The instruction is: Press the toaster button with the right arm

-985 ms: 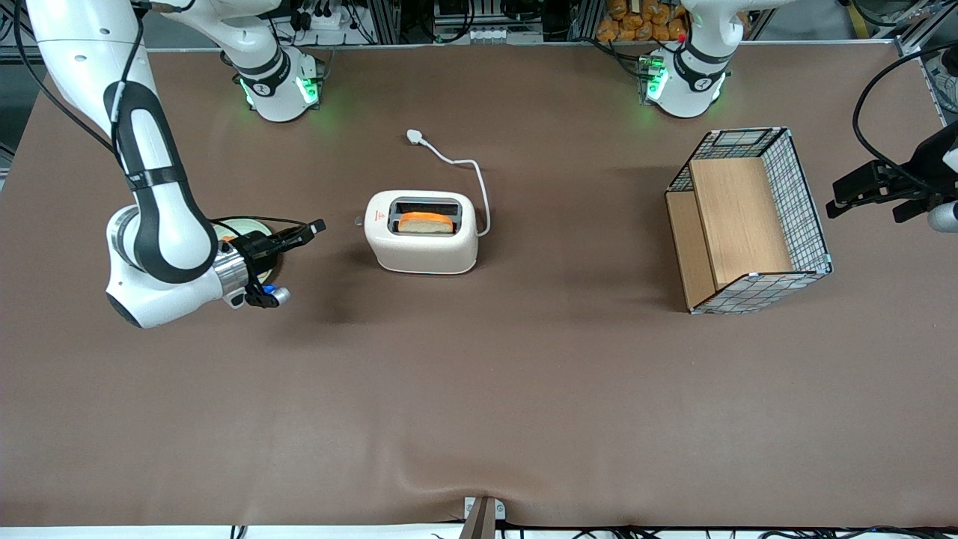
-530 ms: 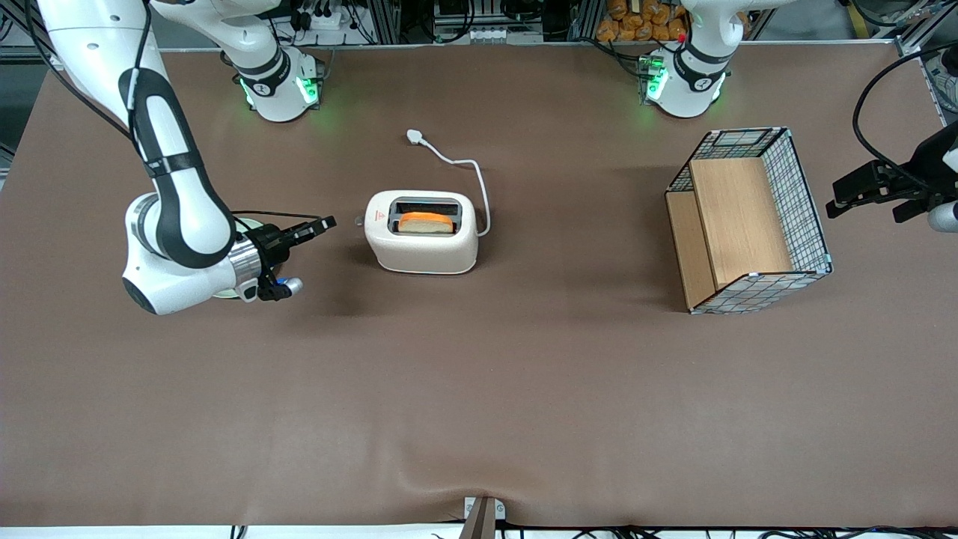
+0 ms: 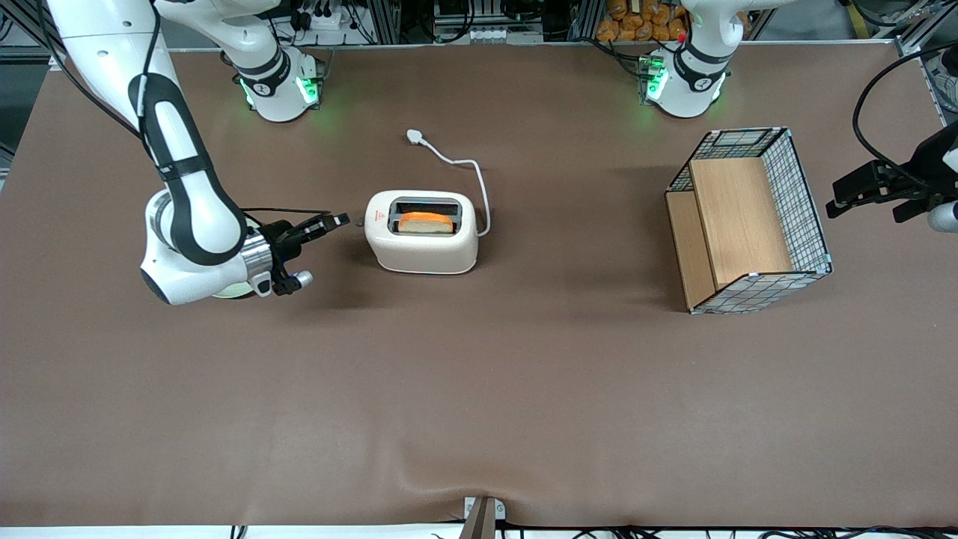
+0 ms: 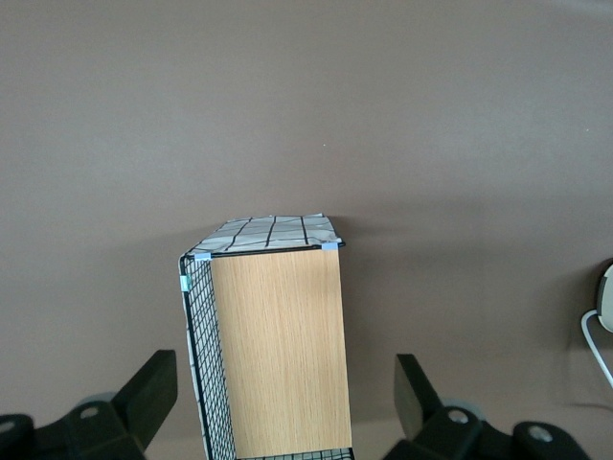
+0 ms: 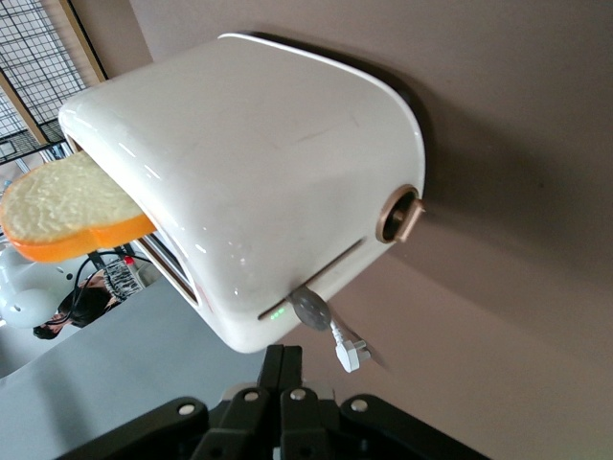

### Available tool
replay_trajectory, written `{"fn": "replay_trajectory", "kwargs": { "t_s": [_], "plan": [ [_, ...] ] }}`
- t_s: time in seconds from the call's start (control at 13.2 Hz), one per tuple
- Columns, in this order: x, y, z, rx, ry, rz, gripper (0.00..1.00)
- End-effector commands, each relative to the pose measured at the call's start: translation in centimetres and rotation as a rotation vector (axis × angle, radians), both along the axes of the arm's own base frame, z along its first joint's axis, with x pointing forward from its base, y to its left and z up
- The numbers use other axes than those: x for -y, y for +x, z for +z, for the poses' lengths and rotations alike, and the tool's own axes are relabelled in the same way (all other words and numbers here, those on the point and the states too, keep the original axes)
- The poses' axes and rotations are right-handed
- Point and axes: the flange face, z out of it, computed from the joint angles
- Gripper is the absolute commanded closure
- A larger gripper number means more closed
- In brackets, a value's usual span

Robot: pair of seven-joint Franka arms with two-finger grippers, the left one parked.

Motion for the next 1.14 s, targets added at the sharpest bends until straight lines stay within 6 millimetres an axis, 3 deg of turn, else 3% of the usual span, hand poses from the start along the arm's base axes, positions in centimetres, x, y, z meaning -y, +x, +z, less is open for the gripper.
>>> {"fn": "replay_trajectory", "kwargs": {
  "t_s": [0.0, 0.61, 1.06],
  "plan": [
    [-0.5, -0.5, 0.4, 0.019, 0.023, -0.017, 1.00],
    [-1.8, -0.7, -1.1, 0.018, 0.008, -0.005, 1.00],
    [-1.2, -1.1, -5.1, 0.025, 0.051, 0.016, 1.00]
  ]
}}
